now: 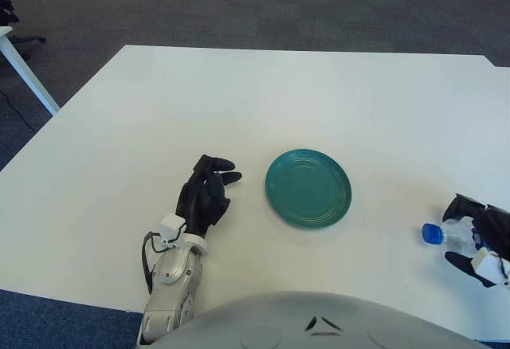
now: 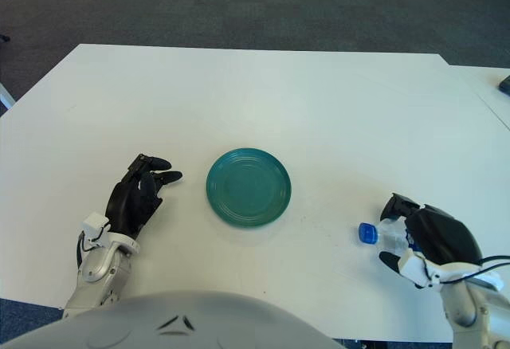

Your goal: Put the bottle into the plate.

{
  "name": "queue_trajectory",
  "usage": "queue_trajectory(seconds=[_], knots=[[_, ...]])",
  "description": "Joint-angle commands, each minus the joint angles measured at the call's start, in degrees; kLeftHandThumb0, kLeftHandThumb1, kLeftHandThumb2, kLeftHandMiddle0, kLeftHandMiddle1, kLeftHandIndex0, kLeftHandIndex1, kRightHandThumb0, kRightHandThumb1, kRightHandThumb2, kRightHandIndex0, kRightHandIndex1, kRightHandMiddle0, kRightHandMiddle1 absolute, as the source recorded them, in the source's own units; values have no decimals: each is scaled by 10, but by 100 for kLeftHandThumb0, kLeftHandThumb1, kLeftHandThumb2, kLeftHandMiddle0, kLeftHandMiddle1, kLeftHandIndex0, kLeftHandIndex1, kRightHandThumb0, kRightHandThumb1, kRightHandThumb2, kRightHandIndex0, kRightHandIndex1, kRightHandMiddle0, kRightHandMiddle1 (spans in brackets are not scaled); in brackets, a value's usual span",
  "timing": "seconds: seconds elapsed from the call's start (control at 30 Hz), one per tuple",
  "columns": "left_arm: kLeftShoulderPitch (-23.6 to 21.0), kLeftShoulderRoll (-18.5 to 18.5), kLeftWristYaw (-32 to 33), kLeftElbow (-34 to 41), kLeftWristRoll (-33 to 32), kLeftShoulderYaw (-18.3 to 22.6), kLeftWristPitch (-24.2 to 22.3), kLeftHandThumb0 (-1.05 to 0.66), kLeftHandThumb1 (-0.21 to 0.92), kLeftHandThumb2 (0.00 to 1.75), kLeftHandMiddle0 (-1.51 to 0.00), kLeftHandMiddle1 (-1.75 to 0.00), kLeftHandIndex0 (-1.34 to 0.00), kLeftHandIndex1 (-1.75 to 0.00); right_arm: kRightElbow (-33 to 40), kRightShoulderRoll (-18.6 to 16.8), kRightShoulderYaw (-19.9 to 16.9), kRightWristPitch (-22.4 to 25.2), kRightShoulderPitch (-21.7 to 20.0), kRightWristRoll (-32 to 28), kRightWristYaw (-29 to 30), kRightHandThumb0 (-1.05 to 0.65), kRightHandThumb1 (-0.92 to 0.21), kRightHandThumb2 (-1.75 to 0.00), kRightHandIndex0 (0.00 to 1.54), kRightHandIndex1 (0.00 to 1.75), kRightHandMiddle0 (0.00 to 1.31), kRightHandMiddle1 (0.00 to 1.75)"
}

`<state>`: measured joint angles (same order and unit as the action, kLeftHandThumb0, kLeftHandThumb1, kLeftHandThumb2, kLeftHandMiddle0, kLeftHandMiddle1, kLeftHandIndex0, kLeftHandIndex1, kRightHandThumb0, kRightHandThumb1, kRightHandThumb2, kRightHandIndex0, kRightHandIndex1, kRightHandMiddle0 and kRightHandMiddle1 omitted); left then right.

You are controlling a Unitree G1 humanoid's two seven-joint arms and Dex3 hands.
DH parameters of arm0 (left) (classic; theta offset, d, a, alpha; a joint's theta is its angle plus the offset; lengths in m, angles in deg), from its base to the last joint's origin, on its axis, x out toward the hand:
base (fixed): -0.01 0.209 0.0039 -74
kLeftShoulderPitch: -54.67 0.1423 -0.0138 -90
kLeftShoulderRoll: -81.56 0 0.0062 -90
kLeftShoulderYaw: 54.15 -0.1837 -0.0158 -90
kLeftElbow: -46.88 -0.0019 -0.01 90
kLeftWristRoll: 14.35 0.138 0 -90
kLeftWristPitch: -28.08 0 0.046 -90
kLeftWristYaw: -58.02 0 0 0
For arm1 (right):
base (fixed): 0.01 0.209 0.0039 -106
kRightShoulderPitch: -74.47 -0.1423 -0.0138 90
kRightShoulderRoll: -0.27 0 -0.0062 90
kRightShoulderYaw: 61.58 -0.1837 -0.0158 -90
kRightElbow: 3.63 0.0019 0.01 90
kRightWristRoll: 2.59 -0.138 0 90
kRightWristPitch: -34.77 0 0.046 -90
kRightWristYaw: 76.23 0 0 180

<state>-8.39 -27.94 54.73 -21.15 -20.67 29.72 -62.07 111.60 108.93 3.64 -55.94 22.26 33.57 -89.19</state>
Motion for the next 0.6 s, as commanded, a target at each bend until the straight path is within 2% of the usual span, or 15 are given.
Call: queue_trajectory(seconds=[0.0, 0.13, 0.23, 0.33, 0.57], knots=[[-12, -7, 4, -18, 0, -2, 16, -61, 91, 70, -50, -115, -50, -151, 69, 47, -40, 32, -66, -27, -54, -23, -14, -160, 133, 175, 122, 175], [-16, -9, 3, -20, -3, -3, 8, -57, 88, 72, -52, -117, -55, -151, 73, 57, -34, 50, -109, -22, -72, -23, -14, -160, 133, 175, 122, 175], [-13, -16, 7, -16, -1, -12, 7, -58, 88, 73, -55, -119, -58, -152, 80, 63, -15, 69, -151, -11, -83, -22, -12, -162, 133, 175, 122, 175], [-13, -16, 6, -15, -1, -13, 8, -60, 91, 71, -56, -120, -58, -152, 90, 61, 2, 84, -174, -1, -94, -21, -11, -163, 133, 175, 122, 175], [-17, -11, 14, -7, 10, -11, 3, -60, 92, 74, -57, -121, -57, -152, 103, 40, 97, 124, -252, 56, -108, -19, -9, -165, 132, 175, 123, 175]])
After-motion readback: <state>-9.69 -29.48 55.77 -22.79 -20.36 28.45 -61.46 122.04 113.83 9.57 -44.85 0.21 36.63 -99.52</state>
